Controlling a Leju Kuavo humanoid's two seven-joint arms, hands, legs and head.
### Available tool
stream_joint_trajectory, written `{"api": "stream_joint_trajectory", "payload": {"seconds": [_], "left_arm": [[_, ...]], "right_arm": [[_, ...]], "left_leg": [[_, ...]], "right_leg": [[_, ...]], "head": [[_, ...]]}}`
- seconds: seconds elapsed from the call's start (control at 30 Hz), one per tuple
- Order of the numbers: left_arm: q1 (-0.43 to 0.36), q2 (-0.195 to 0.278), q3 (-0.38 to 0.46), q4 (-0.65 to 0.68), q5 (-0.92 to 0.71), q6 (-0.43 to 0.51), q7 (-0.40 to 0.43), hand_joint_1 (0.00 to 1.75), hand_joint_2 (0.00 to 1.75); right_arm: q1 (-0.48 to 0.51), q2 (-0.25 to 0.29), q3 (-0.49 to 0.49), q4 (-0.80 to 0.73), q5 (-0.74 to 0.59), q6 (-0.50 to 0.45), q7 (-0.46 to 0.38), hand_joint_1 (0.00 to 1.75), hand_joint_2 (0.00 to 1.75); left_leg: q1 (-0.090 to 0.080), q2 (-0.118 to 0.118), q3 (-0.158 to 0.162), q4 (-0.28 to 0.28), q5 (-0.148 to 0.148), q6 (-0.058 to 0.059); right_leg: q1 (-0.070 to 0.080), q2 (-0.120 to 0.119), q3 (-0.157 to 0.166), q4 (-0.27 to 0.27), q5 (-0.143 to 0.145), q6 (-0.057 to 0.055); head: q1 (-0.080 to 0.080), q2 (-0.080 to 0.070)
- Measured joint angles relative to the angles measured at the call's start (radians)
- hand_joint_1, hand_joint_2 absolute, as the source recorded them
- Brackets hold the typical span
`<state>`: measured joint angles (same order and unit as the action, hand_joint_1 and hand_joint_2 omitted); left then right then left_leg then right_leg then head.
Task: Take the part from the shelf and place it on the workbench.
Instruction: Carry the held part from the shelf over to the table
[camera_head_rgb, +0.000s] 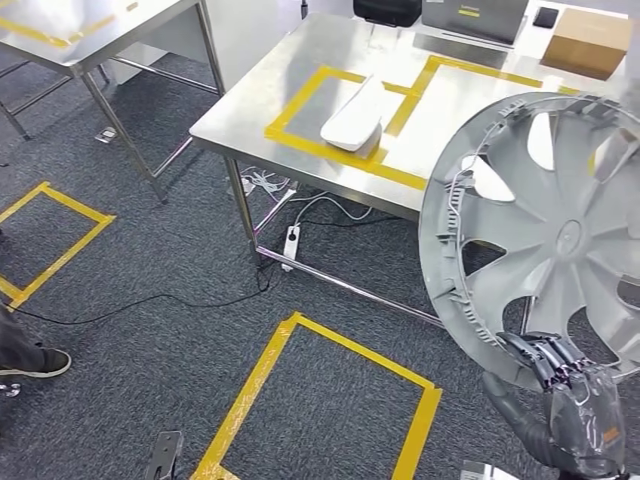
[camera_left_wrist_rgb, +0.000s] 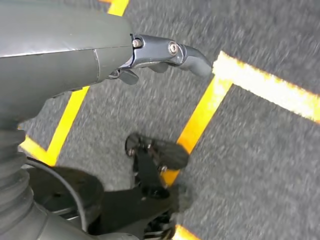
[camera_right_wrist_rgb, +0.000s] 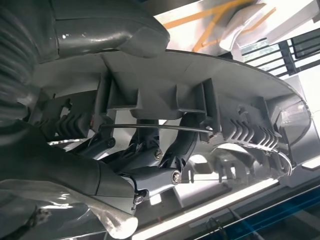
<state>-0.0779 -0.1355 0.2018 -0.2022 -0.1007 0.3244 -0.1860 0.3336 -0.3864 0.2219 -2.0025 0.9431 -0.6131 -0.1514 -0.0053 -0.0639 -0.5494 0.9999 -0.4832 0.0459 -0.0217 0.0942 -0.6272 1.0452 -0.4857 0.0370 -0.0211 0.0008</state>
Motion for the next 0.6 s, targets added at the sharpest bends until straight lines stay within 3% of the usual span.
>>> {"api": "stream_joint_trajectory", "payload": {"seconds": [0.07, 0.13, 0.17, 0.2, 0.27, 0.33, 0.47, 0.53, 0.6], "left_arm": [[0.002, -0.001, 0.0, 0.0, 0.0, -0.001, -0.003, 0.0, 1.75], [0.008, -0.003, 0.0, 0.0, 0.001, -0.001, -0.01, 0.0, 1.75], [0.01, -0.004, 0.0, 0.0, 0.0, 0.0, -0.014, 0.0, 1.75], [0.01, -0.004, 0.0, 0.0, -0.001, 0.003, -0.018, 0.0, 1.75], [0.008, -0.005, 0.0, 0.0, -0.004, 0.012, -0.025, 0.0, 1.75], [0.005, -0.005, 0.0, 0.0, -0.008, 0.022, -0.033, 0.0, 1.75], [0.003, -0.004, 0.0, 0.0, -0.01, 0.034, -0.037, 0.0, 1.75], [0.003, -0.004, 0.0, 0.0, -0.011, 0.036, -0.037, 0.0, 1.75], [0.003, -0.004, 0.0, 0.0, -0.011, 0.036, -0.037, 0.0, 1.75]], "right_arm": [[-0.006, 0.001, 0.001, 0.0, -0.007, 0.0, -0.001, 1.75, 1.75], [-0.009, 0.002, 0.003, 0.0, -0.013, 0.0, -0.001, 1.75, 1.75], [-0.009, 0.002, 0.003, 0.001, -0.015, 0.0, -0.001, 1.75, 1.75], [-0.009, 0.002, 0.003, 0.001, -0.019, 0.001, -0.001, 1.75, 1.75], [-0.008, 0.002, 0.003, 0.001, -0.027, 0.001, 0.001, 1.75, 1.75], [-0.006, 0.002, 0.004, 0.001, -0.035, 0.001, 0.0, 1.75, 1.75], [-0.002, 0.003, 0.007, 0.0, -0.055, 0.001, -0.008, 1.75, 1.75], [-0.002, 0.004, 0.007, -0.001, -0.061, 0.001, -0.01, 1.75, 1.75], [-0.002, 0.004, 0.008, -0.001, -0.063, 0.0, -0.013, 1.75, 1.75]], "left_leg": [[0.002, 0.018, 0.001, -0.009, 0.007, 0.002], [0.001, 0.037, -0.001, -0.009, 0.007, 0.002], [0.002, 0.045, -0.001, -0.009, 0.007, 0.002], [0.003, 0.051, -0.001, -0.008, 0.007, 0.0], [0.004, 0.058, -0.001, -0.004, 0.003, -0.007], [0.001, 0.06, -0.005, 0.006, -0.002, -0.019], [0.001, 0.061, -0.011, 0.019, -0.009, -0.036], [0.003, 0.061, -0.036, 0.079, -0.05, -0.044], [0.004, 0.061, -0.092, 0.208, -0.116, -0.049]], "right_leg": [[0.002, -0.062, -0.043, 0.091, -0.059, 0.005], [0.0, -0.084, -0.089, 0.206, -0.106, 0.013], [-0.002, -0.087, -0.094, 0.226, -0.105, 0.017], [-0.004, -0.089, -0.078, 0.204, -0.085, 0.021], [-0.009, -0.094, -0.005, 0.078, -0.03, 0.027], [-0.009, -0.096, 0.05, -0.016, -0.01, 0.021], [-0.005, -0.093, 0.058, -0.028, -0.011, -0.006], [-0.006, -0.095, 0.059, -0.029, -0.009, -0.017], [-0.005, -0.096, 0.058, -0.029, -0.009, -0.024]], "head": [[0.005, 0.0], [0.007, 0.0], [0.007, 0.0], [0.007, 0.0], [0.007, 0.0], [0.008, 0.0], [0.007, 0.0], [0.005, 0.0], [0.002, 0.0]]}}
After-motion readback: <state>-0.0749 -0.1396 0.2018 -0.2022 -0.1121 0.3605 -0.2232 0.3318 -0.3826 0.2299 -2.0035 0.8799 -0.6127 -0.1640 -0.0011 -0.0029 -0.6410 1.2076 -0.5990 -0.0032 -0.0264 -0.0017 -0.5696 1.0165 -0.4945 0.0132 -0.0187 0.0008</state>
